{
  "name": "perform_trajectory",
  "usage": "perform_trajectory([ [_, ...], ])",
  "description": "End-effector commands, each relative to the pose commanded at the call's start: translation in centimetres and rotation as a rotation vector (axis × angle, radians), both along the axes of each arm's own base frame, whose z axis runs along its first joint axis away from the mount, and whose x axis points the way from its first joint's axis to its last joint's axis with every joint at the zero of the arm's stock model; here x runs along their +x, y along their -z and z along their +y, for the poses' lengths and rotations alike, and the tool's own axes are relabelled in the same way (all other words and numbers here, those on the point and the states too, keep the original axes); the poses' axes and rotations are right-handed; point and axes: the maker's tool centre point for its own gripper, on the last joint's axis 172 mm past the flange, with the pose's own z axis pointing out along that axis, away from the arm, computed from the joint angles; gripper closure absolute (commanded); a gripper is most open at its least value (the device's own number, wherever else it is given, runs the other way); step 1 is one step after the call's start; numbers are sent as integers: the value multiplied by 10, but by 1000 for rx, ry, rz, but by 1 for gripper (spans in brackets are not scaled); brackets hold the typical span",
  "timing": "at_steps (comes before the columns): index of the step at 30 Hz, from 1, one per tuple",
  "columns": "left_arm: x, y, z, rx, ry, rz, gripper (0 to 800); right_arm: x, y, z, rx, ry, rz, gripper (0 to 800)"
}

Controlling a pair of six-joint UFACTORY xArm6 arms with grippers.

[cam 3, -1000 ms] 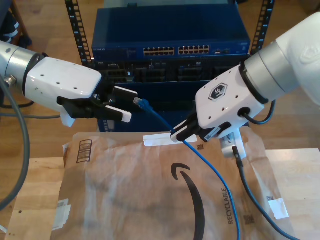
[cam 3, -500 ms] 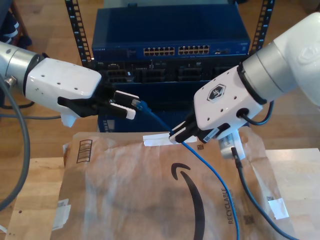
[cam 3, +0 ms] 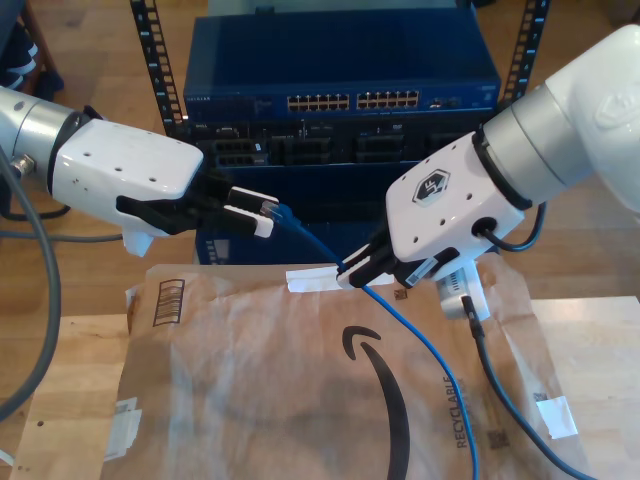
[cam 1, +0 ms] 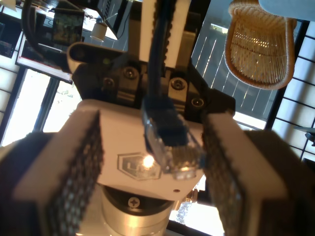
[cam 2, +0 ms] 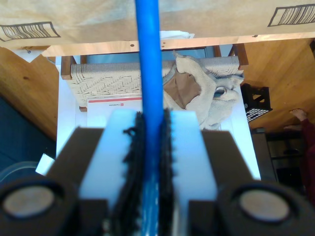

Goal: Grab the cable and plug it in

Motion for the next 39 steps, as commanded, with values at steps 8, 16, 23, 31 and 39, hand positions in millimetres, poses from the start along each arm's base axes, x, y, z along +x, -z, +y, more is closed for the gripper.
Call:
perform_trajectory([
  [8,0,-1,-1,0,2,0,591,0,1,0,-2,-2,3,800],
  [16,0,0,0,2,-2,-1,689,-2,2,2,-2,-9,4,800],
  [23,1,1,0,6,-3,-1,793,0,1,2,1,-24,-18,296],
  [31,5,13,3,-2,-13,109,795,29,-52,-7,15,-18,-272,73],
  [39,5,11,17,-97,29,319,795,46,-92,-30,-4,91,-599,72],
])
